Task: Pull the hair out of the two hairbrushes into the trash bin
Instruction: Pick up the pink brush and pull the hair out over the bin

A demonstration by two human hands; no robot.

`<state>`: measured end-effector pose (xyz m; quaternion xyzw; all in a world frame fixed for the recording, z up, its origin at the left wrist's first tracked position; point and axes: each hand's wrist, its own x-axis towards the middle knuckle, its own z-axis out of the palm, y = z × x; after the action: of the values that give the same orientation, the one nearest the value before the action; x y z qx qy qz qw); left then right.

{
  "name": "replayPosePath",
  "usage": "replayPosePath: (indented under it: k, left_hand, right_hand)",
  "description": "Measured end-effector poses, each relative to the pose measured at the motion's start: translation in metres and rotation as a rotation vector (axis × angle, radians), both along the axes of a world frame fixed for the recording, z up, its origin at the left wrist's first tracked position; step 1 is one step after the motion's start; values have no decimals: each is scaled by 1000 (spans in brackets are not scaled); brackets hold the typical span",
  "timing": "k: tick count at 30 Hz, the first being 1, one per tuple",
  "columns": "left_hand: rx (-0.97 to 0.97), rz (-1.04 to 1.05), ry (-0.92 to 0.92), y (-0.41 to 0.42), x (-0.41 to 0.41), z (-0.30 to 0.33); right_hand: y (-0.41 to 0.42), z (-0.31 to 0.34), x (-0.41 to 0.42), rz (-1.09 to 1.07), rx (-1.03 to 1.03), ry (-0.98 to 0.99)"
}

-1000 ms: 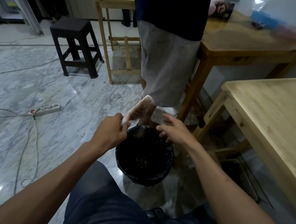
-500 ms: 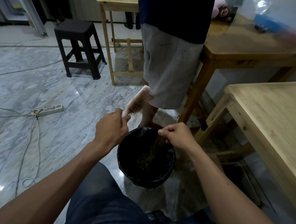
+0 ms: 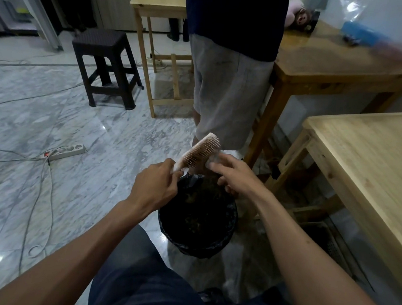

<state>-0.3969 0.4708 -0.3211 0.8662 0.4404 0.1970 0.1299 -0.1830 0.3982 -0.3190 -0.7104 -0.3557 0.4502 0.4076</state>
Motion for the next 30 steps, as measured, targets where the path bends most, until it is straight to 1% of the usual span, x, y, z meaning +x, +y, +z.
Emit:
replayPosePath:
  k: [2, 4, 7, 10, 14, 18, 22, 25, 27, 30]
  left_hand:
    - [-6, -16, 1, 0, -1, 1]
    - [-9, 19, -11, 1, -2, 1]
    - [-42, 156, -17, 9, -8, 4]
    - [-32, 211, 27, 16, -16, 3]
    - [-18, 175, 31, 11, -13, 0]
    - [26, 93, 31, 5, -7, -2]
    - [72, 34, 45, 0, -5, -1]
    - [78, 34, 60, -1, -8, -1]
    - [57, 85, 55, 2, -11, -2]
    - [-21, 214, 47, 10, -17, -4]
  right_hand:
    - [3, -3, -6, 31, 81, 25]
    - [2, -4, -10, -40, 150, 40]
    - [-3, -6, -7, -164, 182, -46]
    - [-11, -4, 0, -182, 154, -133]
    - [-14, -3, 0, -164, 118, -208]
    - [-8, 6, -7, -75, 69, -129]
    - [3, 6, -11, -201, 208, -75]
    - [6, 5, -10, -239, 248, -116]
    - [4, 5, -8, -253, 226, -156]
    - [-4, 4, -4, -298, 195, -181]
